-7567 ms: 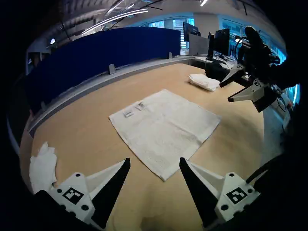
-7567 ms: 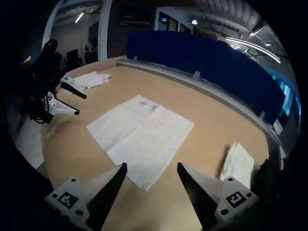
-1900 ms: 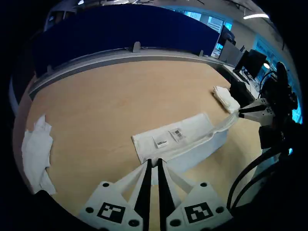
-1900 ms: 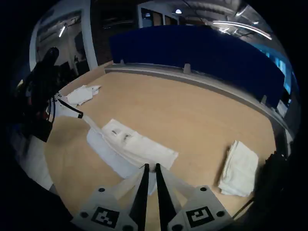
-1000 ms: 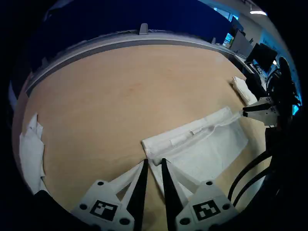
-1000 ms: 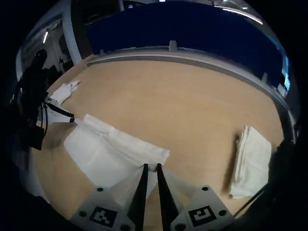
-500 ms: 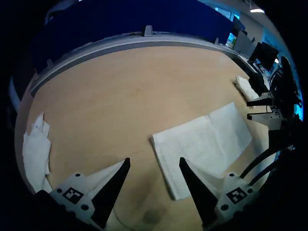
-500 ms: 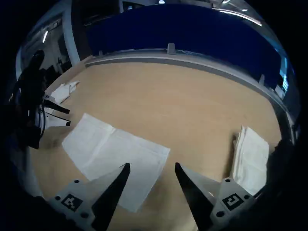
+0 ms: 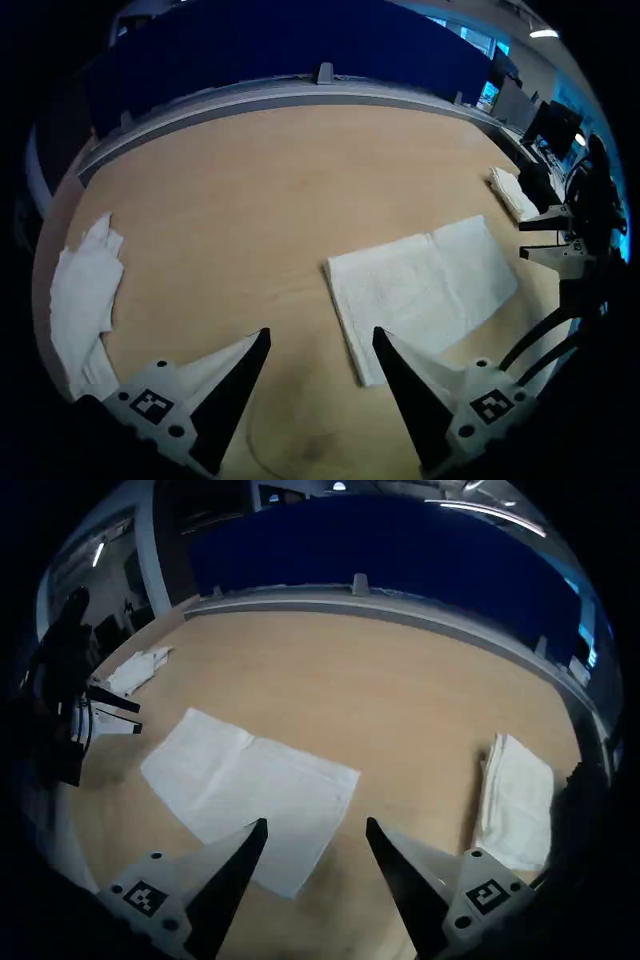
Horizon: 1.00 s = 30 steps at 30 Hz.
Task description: Fold towel
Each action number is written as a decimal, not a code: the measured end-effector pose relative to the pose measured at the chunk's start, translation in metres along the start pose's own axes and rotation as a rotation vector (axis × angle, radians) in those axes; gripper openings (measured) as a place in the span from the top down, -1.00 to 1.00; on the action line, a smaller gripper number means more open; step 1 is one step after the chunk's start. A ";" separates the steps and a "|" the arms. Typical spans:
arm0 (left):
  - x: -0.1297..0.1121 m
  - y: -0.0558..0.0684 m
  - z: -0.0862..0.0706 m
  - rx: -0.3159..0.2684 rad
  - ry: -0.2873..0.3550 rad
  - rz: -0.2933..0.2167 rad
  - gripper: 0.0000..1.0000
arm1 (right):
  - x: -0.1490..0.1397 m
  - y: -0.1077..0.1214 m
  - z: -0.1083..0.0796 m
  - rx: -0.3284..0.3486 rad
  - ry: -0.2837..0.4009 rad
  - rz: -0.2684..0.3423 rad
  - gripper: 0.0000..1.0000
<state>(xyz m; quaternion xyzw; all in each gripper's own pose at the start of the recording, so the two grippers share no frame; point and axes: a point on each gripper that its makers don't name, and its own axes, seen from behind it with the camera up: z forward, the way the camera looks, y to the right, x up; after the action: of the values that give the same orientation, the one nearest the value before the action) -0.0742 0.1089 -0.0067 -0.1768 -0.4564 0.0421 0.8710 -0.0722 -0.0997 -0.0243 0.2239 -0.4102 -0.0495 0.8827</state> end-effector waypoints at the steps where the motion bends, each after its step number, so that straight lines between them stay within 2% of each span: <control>1: -0.003 -0.001 -0.003 0.006 0.001 -0.004 -0.89 | -0.002 -0.001 -0.002 0.000 -0.001 -0.003 -0.91; 12: -0.047 -0.010 -0.037 0.066 0.010 -0.047 -0.90 | -0.032 -0.018 -0.028 0.002 -0.016 -0.020 -0.91; 21: -0.070 -0.017 -0.054 0.100 0.014 -0.103 -0.89 | -0.044 -0.020 -0.034 0.006 -0.024 -0.009 -0.91; 26: -0.079 -0.021 -0.064 0.126 0.021 -0.118 -0.90 | -0.048 -0.025 -0.032 0.037 -0.038 -0.051 -0.91; 30: -0.092 -0.025 -0.077 0.156 0.022 -0.130 -0.90 | -0.058 -0.029 -0.028 0.070 -0.070 -0.123 -0.89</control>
<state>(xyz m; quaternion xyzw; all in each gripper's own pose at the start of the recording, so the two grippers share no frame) -0.0675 0.0427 -0.1102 -0.0786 -0.4526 0.0189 0.8881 -0.0870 -0.1003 -0.0938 0.2777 -0.4278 -0.0969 0.8547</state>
